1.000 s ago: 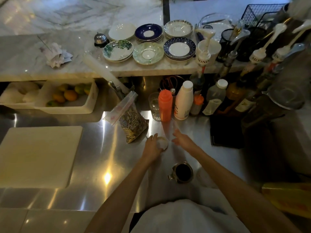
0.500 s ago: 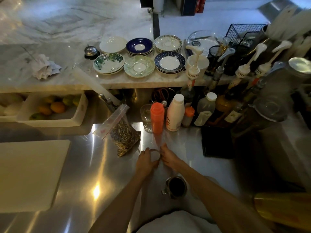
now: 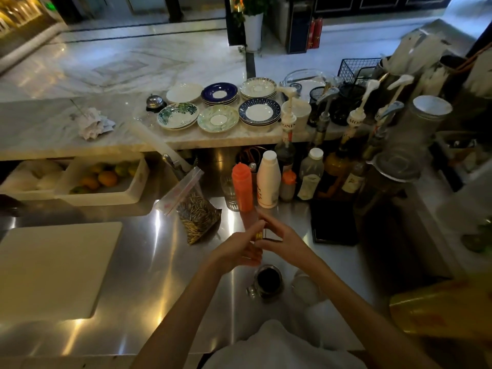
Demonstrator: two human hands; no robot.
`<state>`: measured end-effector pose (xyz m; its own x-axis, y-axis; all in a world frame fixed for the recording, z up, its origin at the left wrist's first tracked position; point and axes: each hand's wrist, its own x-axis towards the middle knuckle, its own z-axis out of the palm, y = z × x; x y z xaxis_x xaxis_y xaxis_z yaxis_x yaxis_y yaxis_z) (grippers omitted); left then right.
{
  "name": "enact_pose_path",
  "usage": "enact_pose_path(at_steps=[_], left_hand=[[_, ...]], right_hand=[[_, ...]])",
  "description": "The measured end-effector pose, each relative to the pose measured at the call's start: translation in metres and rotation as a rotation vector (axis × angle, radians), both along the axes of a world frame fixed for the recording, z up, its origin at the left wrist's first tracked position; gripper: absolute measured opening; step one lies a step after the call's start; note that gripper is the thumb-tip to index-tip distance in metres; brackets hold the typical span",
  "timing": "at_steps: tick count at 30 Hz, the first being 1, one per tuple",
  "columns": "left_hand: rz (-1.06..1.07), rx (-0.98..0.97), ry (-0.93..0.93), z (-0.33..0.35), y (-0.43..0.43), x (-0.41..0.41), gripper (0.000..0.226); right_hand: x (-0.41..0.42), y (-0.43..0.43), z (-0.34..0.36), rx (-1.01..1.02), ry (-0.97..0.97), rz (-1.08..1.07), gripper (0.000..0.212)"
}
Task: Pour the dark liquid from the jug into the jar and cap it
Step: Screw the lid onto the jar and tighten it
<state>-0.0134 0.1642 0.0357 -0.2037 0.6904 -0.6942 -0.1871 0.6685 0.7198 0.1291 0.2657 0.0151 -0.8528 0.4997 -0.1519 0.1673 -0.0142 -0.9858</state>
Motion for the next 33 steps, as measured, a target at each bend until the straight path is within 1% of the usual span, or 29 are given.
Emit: enact_pose_path(at_steps=[3, 5, 7, 8, 9, 10, 11, 12, 13, 14, 16, 17, 18, 19, 21, 23, 24, 25, 26, 28, 29, 30, 31, 33], left_hand=[[-0.043, 0.006, 0.083, 0.006, -0.007, 0.02, 0.093], [-0.074, 0.025, 0.113, 0.009, -0.012, 0.031, 0.087], [-0.106, 0.048, 0.173, 0.01, -0.02, 0.04, 0.083], [-0.106, 0.066, 0.241, 0.007, -0.025, 0.044, 0.08], [-0.077, 0.089, 0.34, 0.002, -0.032, 0.048, 0.071], [-0.034, 0.102, 0.467, -0.005, -0.039, 0.05, 0.056], [-0.002, 0.095, 0.598, -0.015, -0.047, 0.051, 0.046], [-0.003, 0.071, 0.693, -0.026, -0.058, 0.052, 0.047], [-0.05, 0.023, 0.742, -0.037, -0.067, 0.054, 0.057], [-0.138, -0.036, 0.759, -0.048, -0.076, 0.057, 0.071], [-0.313, -0.105, 0.744, -0.067, -0.087, 0.067, 0.097], [-0.339, -0.078, 0.724, -0.075, -0.088, 0.073, 0.105], [-0.31, -0.005, 0.691, -0.08, -0.087, 0.079, 0.109], [-0.237, 0.082, 0.645, -0.083, -0.082, 0.084, 0.108], [-0.082, 0.19, 0.573, -0.085, -0.069, 0.09, 0.093], [-0.014, 0.223, 0.548, -0.083, -0.057, 0.085, 0.082], [-0.003, 0.238, 0.549, -0.084, -0.054, 0.08, 0.075], [0.019, 0.256, 0.555, -0.086, -0.054, 0.075, 0.07], [0.053, 0.269, 0.561, -0.087, -0.055, 0.071, 0.065], [0.097, 0.282, 0.582, -0.091, -0.057, 0.069, 0.061], [0.075, 0.284, 0.598, -0.093, -0.057, 0.069, 0.06], [0.033, 0.287, 0.606, -0.096, -0.057, 0.071, 0.059], [0.005, 0.301, 0.596, -0.098, -0.056, 0.071, 0.059], [0.038, 0.313, 0.562, -0.102, -0.054, 0.064, 0.059]], right_hand=[[0.017, -0.009, -0.001, -0.053, 0.022, -0.03, 0.069], [0.027, -0.013, -0.003, -0.069, 0.02, -0.02, 0.066], [0.038, -0.014, -0.008, -0.17, 0.038, -0.088, 0.064], [0.045, -0.012, -0.01, -0.295, 0.061, -0.163, 0.063], [0.051, -0.01, -0.013, -0.45, 0.086, -0.248, 0.06], [0.058, -0.007, -0.016, -0.583, 0.107, -0.325, 0.059], [0.064, -0.005, -0.02, -0.666, 0.11, -0.387, 0.058], [0.069, -0.005, -0.023, -0.698, 0.085, -0.415, 0.059], [0.074, -0.007, -0.025, -0.704, 0.053, -0.425, 0.063], [0.077, -0.01, -0.027, -0.691, 0.019, -0.421, 0.07], [0.08, -0.018, -0.031, -0.583, -0.07, -0.362, 0.09], [0.078, -0.022, -0.033, -0.538, -0.097, -0.336, 0.094], [0.075, -0.025, -0.035, -0.544, -0.1, -0.345, 0.088], [0.071, -0.028, -0.035, -0.573, -0.095, -0.363, 0.076], [0.06, -0.031, -0.037, -0.564, -0.123, -0.361, 0.047], [0.049, -0.032, -0.034, -0.633, -0.105, -0.365, 0.025], [0.045, -0.032, -0.033, -0.69, -0.094, -0.379, 0.019], [0.041, -0.031, -0.032, -0.707, -0.098, -0.4, 0.019], [0.038, -0.03, -0.033, -0.71, -0.109, -0.409, 0.024], [0.032, -0.029, -0.037, -0.704, -0.148, -0.396, 0.049], [0.029, -0.028, -0.04, -0.697, -0.177, -0.387, 0.057], [0.028, -0.026, -0.043, -0.697, -0.203, -0.391, 0.058], [0.027, -0.023, -0.046, -0.711, -0.217, -0.4, 0.056], [0.024, -0.017, -0.049, -0.821, -0.195, -0.459, 0.048]])
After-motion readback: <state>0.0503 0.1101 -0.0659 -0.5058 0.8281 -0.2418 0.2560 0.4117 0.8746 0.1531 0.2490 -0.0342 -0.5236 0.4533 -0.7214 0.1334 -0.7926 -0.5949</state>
